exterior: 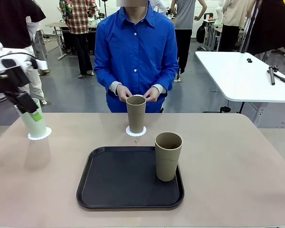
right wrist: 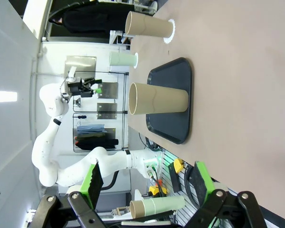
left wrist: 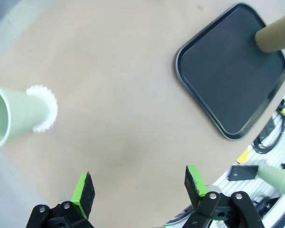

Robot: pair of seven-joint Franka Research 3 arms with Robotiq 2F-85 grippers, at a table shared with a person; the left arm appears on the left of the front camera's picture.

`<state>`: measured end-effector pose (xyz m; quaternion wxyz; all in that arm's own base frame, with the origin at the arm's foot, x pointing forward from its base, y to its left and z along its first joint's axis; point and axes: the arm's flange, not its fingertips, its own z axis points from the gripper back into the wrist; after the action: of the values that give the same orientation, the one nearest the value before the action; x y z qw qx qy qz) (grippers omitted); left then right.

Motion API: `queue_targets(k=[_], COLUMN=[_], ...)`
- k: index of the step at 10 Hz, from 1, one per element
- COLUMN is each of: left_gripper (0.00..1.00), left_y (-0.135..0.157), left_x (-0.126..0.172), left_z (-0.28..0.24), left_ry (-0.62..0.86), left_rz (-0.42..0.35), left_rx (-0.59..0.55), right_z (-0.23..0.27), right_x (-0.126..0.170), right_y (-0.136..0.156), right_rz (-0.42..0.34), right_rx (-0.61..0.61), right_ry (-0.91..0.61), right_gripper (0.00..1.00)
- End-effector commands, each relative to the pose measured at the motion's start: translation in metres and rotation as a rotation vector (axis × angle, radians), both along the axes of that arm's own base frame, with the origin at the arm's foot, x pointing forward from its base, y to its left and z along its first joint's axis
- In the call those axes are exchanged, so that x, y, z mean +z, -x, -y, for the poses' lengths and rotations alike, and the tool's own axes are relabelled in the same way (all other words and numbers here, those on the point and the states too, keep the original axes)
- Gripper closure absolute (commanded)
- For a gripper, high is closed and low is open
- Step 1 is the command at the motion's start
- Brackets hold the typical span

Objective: Place coasters on the table and set cups on them.
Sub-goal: Take one Reusable plastic cup from the Flat Tray and place it on a coaster set by the human.

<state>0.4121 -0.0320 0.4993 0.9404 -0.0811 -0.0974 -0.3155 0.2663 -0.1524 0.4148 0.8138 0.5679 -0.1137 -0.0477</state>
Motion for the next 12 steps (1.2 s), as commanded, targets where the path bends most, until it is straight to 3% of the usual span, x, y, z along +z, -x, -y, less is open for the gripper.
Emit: queue_targets(k=[1,5,7,8,12], left_gripper=[0.00,0.00,0.00,0.00,0.00], left_y=[0.007,0.011,0.009,0.005,0.005], left_x=[-0.012,-0.019,-0.013,-0.014,-0.014], left_z=[-0.029,-0.069,-0.067,-0.074,-0.074], left_ry=[0.035,-0.047,-0.028,-0.018,-0.018], left_rz=[-0.026,-0.036,0.003,-0.044,-0.044], left_rx=[0.118,0.270,0.238,0.241,0.241], right_z=[-0.001,-0.001,-0.001,-0.001,-0.001], right_x=[-0.001,-0.001,-0.001,-0.001,-0.001], right_y=[0.001,0.001,0.001,0.001,0.001], right_rz=[0.012,0.012,0.012,0.012,0.012], right_rx=[0.000,0.000,0.000,0.000,0.000], right_ry=[-0.013,-0.013,-0.013,-0.013,-0.013], right_gripper=[0.00,0.00,0.00,0.00,0.00])
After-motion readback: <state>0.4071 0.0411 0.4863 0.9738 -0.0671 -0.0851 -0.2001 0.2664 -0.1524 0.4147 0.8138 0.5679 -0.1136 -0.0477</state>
